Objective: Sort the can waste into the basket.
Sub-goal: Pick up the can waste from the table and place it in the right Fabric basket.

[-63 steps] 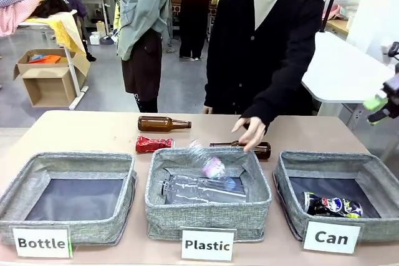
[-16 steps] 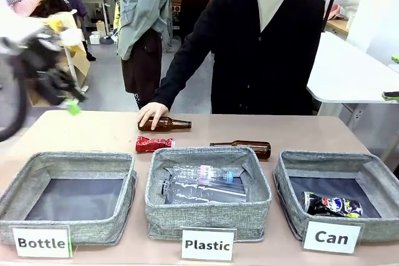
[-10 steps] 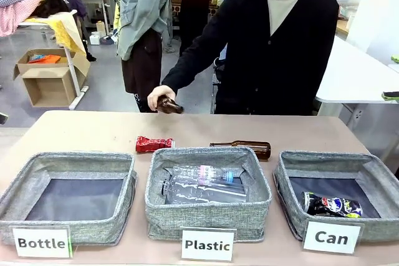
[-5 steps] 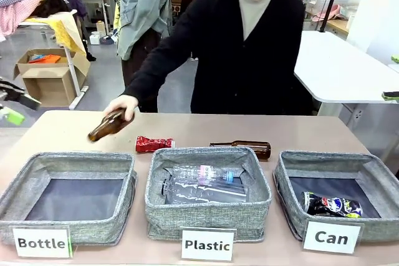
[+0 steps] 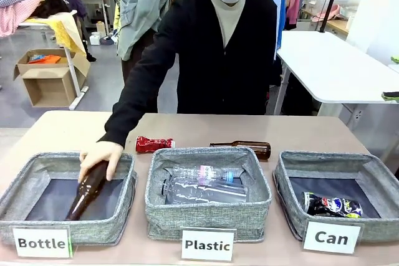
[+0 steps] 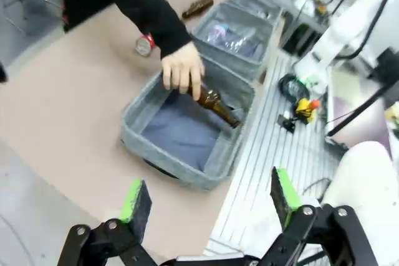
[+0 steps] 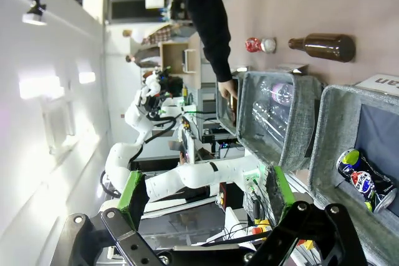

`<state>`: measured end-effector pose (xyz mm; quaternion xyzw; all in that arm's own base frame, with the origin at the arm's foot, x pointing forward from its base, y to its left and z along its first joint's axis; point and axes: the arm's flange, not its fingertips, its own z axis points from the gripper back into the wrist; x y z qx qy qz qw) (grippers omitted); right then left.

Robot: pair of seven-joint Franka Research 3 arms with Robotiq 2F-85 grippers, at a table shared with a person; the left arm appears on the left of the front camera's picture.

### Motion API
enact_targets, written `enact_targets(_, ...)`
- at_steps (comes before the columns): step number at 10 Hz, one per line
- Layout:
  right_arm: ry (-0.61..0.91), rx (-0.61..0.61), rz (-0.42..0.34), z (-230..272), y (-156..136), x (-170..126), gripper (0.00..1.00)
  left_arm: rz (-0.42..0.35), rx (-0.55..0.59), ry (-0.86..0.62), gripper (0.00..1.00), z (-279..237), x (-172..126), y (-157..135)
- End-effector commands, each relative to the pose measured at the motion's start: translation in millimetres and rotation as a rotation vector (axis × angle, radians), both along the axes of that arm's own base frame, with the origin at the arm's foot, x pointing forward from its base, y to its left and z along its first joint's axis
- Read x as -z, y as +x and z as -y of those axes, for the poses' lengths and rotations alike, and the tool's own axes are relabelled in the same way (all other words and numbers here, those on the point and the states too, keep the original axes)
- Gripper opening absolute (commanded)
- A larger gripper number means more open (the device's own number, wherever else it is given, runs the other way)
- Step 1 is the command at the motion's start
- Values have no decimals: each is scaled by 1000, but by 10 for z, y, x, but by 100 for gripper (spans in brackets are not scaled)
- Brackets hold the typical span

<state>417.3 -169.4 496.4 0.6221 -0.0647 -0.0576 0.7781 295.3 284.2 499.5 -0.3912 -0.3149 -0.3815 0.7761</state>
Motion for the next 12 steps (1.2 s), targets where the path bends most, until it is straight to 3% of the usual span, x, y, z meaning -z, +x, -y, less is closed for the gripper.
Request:
enact_targets(1,-14,-12,18,11,-16,-17,100,28,-33,-65,100,71,289,-32)
enact_targets(3,-14,-12,18,11,-16,-17,100,66,-7,-75,100,128,326,-19)
enact_targets(4,-14,-12,18,11,-16,-17,100,50,-19,-41,100,204,266,27)
enact_targets(6,-14,-12,18,11,-16,-17,100,69,16,25,100,567,-21,210)
enact_targets(8,-14,-12,18,11,-16,-17,100,36,-27,203,100,1308,-188,568)
enact_targets(9,-14,-12,18,11,-16,-17,100,55,-18,307,100,1765,-206,775)
enact_targets(12,-14,-12,18,11,-16,-17,100,168,181,621,100,3193,-101,1412)
